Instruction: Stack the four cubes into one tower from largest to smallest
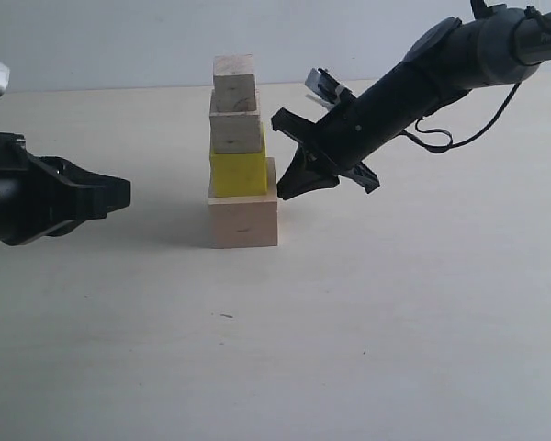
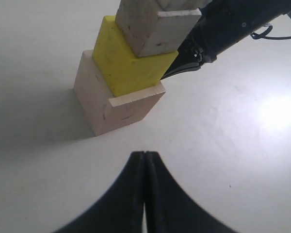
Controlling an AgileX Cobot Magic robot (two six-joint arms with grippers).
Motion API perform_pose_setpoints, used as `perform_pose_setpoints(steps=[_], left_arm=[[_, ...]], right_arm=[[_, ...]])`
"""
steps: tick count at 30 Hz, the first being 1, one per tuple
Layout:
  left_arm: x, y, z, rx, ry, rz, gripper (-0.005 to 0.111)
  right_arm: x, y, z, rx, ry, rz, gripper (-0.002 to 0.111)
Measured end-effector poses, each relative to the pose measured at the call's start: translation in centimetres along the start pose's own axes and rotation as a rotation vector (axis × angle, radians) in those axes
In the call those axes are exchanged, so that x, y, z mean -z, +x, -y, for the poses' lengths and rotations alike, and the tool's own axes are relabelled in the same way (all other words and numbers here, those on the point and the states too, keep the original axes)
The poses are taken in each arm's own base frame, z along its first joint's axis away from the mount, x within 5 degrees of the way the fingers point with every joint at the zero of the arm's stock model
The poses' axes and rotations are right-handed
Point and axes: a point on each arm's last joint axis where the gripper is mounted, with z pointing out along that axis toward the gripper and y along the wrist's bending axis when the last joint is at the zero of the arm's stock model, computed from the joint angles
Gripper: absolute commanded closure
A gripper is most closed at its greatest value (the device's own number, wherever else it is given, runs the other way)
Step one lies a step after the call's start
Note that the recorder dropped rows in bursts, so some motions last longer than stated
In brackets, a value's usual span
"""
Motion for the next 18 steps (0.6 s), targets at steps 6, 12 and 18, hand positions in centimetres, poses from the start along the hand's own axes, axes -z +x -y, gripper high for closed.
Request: perform_pose_setpoints(steps=[6, 12, 18], left_arm=[[0.0, 0.0, 0.0, 0.0, 0.0, 0.0, 0.107], [0.0, 0.01, 0.02, 0.0, 0.002, -0.001, 0.107], [0.0, 0.01, 0.02, 0.0, 0.002, -0.001, 0.107]], right_arm=[[0.43, 0.08, -0.18, -0.004, 0.023, 0.0, 0.108], [0.76, 0.19, -0.4, -0.012, 0.033, -0.005, 0.108], [0.76, 0.32, -0.41, -0.018, 0.032, -0.019, 0.108]])
